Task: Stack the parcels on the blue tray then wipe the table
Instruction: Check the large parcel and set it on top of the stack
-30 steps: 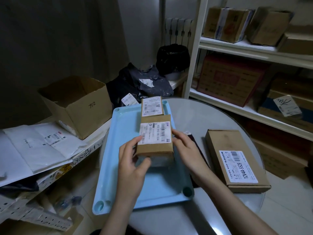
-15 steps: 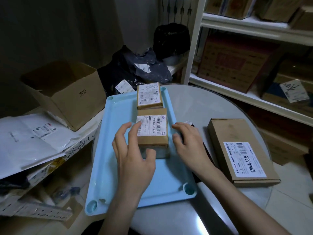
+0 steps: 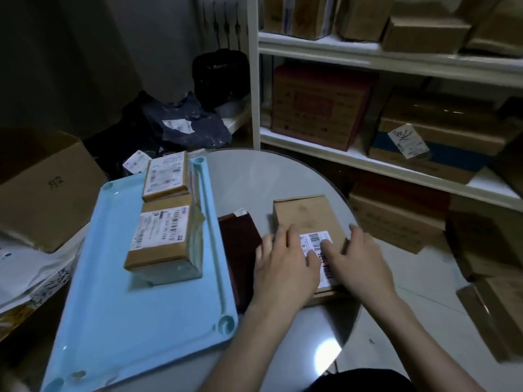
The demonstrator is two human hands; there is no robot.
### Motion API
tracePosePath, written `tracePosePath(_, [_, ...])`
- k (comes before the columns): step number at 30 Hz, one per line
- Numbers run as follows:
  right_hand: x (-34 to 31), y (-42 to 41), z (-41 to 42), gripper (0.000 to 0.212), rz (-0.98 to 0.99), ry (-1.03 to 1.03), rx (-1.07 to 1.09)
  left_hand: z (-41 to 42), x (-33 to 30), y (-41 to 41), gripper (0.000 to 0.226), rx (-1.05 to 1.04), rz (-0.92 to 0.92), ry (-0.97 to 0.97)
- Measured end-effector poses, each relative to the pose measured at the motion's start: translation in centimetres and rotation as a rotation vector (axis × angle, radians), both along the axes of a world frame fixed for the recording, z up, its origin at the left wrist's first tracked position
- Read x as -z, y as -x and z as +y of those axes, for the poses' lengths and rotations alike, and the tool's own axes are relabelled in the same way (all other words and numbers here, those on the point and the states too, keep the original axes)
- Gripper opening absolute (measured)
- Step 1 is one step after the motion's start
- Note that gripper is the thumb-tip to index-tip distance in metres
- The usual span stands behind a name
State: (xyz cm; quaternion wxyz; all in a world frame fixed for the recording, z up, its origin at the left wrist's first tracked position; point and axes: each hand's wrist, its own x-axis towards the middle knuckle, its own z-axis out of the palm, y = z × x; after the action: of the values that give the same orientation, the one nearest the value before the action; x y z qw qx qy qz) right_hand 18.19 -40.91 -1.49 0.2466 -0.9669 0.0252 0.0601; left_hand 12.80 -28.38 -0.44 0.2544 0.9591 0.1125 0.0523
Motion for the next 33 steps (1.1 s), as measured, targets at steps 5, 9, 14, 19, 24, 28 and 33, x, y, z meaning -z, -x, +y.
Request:
tracePosePath(5, [1.2,-0.4,-0.5,0.044,-0.028,-0.258,-0.004,-1.1,1.5,-0.3,0.065,-0.099,0.037,0.266])
tracePosePath(9, [-0.4,0.1,-1.2,0.037,-0.131,-0.465,0.014,0.0,-0.3,1.1,0.060,-0.095,-0.118,0.443])
tracePosePath(14, [-4.1,2.4,0.2,0.030,0.065,-0.983,-0.101,2.1,-4.4,5.4,0.055,0.021,-0.402,0.721])
tracePosePath(19, [-4.6,5.7,5.5,0.028,0.274,-1.294,-0.169,5.1,-5.8,9.3,0.058,0.003,-0.566,0.830])
tracePosePath(24, [-4.9,7.7,8.7,0.030,0.235,-1.288,-0.211,8.0,-4.9,12.0,0.062,-0.102,-0.578,0.982])
tracePosePath(28, [-5.9,9.5,9.5,0.041,0.108,-1.242,-0.213,10.0,-4.5,13.2,0.055,-0.191,-0.571,0.981])
tracePosePath(33, [-7.4,11.0,10.4,0.045,-0.043,-1.280,-0.214,12.2,-4.9,13.4,0.043,-0.242,-0.592,0.998])
